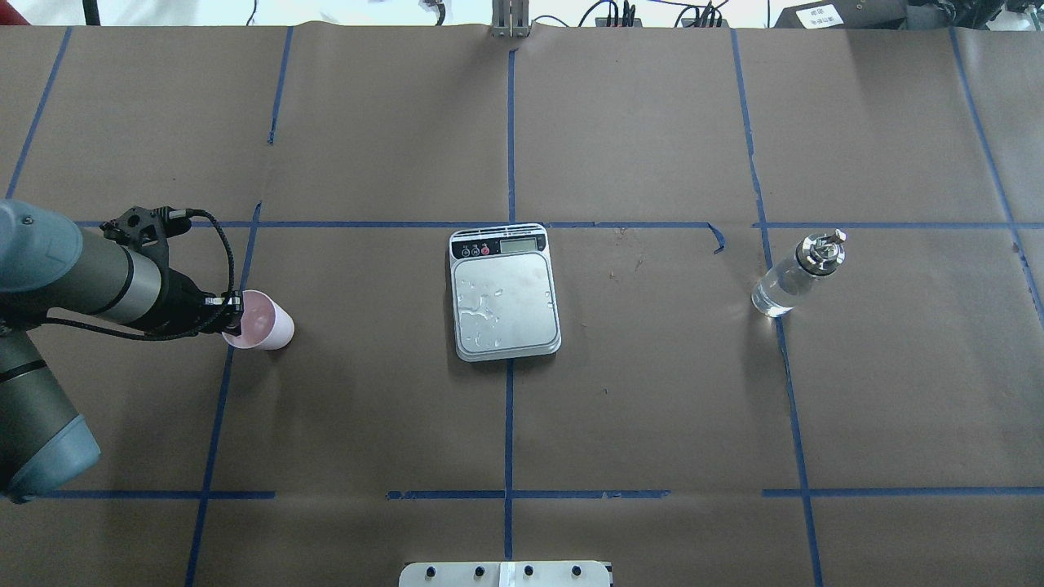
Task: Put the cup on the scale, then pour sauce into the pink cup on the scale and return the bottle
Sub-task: 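Lift the pink cup with the left gripper and carry it over the scale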
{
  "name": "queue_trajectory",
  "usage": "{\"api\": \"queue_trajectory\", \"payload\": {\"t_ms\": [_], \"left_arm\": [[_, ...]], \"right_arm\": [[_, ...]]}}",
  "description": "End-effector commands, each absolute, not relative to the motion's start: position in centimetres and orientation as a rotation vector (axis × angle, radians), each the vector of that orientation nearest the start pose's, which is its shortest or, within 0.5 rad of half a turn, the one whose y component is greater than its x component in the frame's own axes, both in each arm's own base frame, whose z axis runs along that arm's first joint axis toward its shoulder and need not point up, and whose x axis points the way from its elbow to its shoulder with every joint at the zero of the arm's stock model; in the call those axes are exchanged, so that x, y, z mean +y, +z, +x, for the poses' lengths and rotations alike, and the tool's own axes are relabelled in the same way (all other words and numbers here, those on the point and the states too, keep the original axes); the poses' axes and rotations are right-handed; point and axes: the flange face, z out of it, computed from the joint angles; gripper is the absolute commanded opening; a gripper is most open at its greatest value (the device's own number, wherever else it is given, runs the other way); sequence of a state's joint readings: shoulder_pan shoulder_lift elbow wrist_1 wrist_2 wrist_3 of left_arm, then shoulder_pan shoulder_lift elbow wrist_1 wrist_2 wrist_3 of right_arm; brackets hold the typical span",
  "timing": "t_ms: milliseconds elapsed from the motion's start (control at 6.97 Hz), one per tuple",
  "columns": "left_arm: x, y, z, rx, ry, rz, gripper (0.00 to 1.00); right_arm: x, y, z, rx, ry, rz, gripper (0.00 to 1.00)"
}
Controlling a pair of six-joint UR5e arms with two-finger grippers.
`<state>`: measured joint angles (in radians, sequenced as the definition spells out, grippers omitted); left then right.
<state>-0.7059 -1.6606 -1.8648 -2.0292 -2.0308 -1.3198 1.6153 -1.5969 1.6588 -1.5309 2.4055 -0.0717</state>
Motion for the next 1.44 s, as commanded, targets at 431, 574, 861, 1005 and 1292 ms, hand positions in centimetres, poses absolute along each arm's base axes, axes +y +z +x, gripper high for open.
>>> {"api": "queue_trajectory", "payload": {"t_ms": [431,574,861,1005,1292], "left_arm": [[-48.6,21.7,36.6,0.923,-0.396,-0.039,0.0],[-47.7,18.4,42.2,0.936,-0.441,-0.118,0.0],[-47.3,13.1,51.5,0.918,-0.485,-0.217,0.0],[-46.4,12.3,54.3,0.908,-0.49,-0.221,0.0],[-45.9,13.0,56.9,0.912,-0.499,-0.215,0.0]], "right_arm": [[-48.3,61.8,8.1,-0.833,-0.07,0.147,1.0],[-48.3,61.8,8.1,-0.834,-0.069,0.148,1.0],[-48.3,61.9,8.1,-0.833,-0.069,0.145,1.0],[-48.3,61.8,8.1,-0.834,-0.07,0.148,1.0],[-48.3,61.8,8.1,-0.834,-0.07,0.148,1.0]]}}
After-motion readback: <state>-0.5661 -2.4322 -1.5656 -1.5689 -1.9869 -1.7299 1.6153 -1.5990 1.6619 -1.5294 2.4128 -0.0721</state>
